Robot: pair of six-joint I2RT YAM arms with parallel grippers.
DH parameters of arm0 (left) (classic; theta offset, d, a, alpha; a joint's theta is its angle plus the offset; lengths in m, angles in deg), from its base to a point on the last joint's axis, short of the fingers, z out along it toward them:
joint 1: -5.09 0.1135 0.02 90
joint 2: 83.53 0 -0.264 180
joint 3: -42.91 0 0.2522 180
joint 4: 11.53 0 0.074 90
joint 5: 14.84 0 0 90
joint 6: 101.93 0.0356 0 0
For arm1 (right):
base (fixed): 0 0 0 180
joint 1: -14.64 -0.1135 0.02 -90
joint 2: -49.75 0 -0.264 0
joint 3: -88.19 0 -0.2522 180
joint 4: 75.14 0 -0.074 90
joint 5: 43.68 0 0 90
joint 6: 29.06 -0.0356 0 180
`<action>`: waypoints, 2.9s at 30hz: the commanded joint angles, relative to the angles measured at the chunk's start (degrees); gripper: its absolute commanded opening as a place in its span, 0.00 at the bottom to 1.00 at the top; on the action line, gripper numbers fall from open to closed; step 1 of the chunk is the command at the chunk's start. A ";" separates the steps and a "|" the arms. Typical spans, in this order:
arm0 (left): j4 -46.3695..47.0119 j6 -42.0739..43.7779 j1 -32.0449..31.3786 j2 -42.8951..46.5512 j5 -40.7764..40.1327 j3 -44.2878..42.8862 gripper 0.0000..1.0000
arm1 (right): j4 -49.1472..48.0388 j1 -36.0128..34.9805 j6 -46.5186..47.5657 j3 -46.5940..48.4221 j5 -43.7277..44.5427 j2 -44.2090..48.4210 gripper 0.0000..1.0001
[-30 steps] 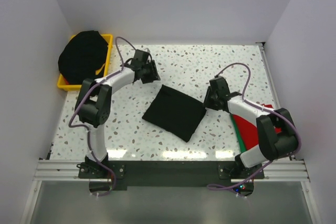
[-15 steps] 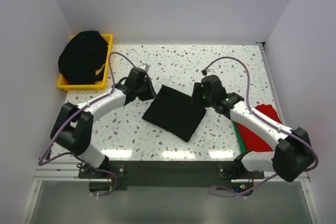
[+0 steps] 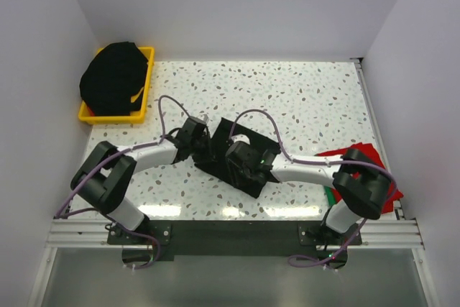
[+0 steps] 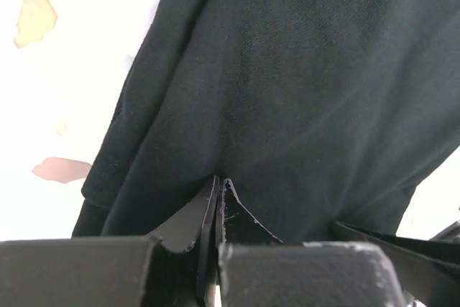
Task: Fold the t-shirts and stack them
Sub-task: Fold the tshirt
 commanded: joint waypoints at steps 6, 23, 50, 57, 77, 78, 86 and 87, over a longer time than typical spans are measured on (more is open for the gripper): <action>1.34 -6.30 -3.78 5.28 -0.45 6.39 0.00 | 4.44 -1.92 -2.90 -5.47 6.02 1.45 0.47; -4.21 -8.51 -7.57 18.30 -3.80 8.16 0.00 | 7.79 0.79 2.72 -3.90 -0.74 20.26 0.55; 10.83 -10.17 -7.92 10.74 0.16 22.83 0.00 | -39.77 27.25 -16.34 11.49 -40.48 -25.59 0.23; 10.48 -10.53 -8.10 11.18 -0.36 23.53 0.00 | -43.02 29.54 -22.23 13.68 -42.24 -29.56 0.24; 2.04 -4.20 -8.18 15.49 -0.72 6.05 0.00 | -26.06 38.68 -10.99 18.27 -42.50 -16.48 0.39; 3.43 -4.11 -8.27 14.87 1.29 4.22 0.00 | -26.32 39.99 -11.25 14.51 -42.76 -13.86 0.39; 10.82 -3.50 -13.97 5.47 8.07 -1.34 0.00 | -35.46 43.25 -13.63 -5.81 -44.79 -2.77 0.38; 12.05 -3.32 -14.68 4.42 9.55 -1.86 0.00 | -35.55 43.78 -13.54 -8.61 -43.30 -1.80 0.38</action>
